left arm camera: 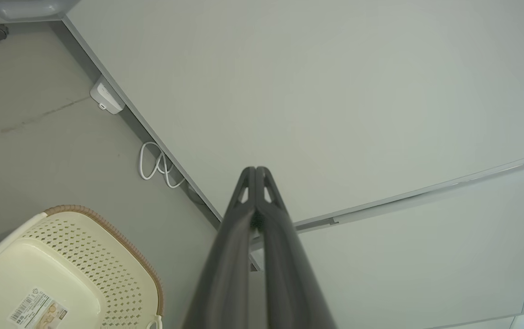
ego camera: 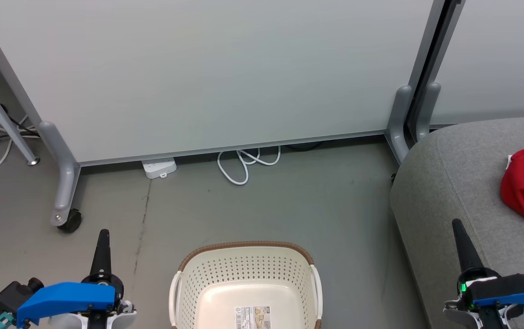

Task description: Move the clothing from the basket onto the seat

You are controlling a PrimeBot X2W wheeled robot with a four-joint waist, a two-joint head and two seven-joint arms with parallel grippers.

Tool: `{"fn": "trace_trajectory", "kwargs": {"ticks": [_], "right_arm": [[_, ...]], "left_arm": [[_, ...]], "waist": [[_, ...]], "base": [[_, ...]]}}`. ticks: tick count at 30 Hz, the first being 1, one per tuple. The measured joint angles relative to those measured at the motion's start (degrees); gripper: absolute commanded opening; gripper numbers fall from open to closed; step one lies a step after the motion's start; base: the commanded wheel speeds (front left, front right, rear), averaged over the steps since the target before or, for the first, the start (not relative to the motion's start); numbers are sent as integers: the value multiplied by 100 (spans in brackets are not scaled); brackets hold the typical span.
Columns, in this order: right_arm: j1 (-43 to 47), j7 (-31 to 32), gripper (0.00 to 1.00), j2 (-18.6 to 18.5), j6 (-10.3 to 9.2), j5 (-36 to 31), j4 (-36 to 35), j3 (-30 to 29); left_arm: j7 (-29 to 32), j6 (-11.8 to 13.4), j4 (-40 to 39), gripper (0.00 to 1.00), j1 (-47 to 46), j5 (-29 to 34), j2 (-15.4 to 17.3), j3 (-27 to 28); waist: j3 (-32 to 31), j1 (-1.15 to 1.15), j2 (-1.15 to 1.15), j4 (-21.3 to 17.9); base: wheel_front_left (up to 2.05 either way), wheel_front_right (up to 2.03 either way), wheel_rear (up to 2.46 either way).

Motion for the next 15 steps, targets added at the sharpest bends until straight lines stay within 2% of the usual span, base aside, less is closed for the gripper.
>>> {"fn": "trace_trajectory", "kwargs": {"ticks": [15], "right_arm": [[-55, 202, 0, 15, 0, 792, -5, -47]], "left_arm": [[205, -45, -3, 0, -83, -770, 1, 101]], "waist": [[17, 0, 0, -56]], "base": [[0, 0, 0]]}}
